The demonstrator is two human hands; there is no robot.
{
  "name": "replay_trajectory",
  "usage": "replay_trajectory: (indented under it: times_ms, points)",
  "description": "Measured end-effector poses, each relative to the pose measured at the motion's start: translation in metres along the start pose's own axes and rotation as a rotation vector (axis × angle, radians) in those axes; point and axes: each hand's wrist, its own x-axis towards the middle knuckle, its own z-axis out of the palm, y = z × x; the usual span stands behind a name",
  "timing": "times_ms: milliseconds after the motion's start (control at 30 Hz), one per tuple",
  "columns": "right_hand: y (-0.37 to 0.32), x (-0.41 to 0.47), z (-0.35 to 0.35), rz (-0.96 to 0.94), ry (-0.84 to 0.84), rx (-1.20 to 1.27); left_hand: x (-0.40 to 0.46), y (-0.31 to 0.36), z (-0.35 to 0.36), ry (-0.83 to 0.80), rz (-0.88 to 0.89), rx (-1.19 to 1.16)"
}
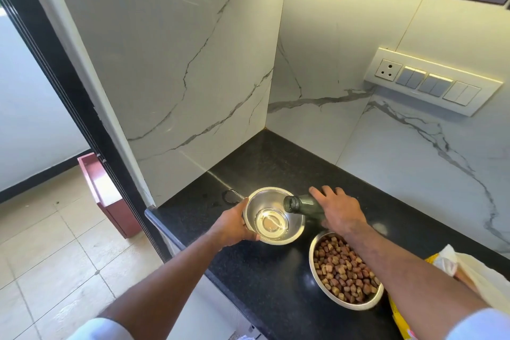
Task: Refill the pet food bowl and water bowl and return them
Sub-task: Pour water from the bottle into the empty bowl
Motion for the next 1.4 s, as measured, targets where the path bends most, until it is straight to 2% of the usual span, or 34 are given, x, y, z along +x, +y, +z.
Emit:
replay_trajectory:
  times_ms: [600, 1400]
  points:
    - [0.007, 0.012, -0.002, 0.004, -0.038, -0.145, 0.009, -0.003, -0.005, -0.032, 0.006, 0.039]
    - [0.013, 0.002, -0.013, 0.031, -0.023, -0.207, 0.009, -0.005, -0.004, -0.022, -0.001, 0.041]
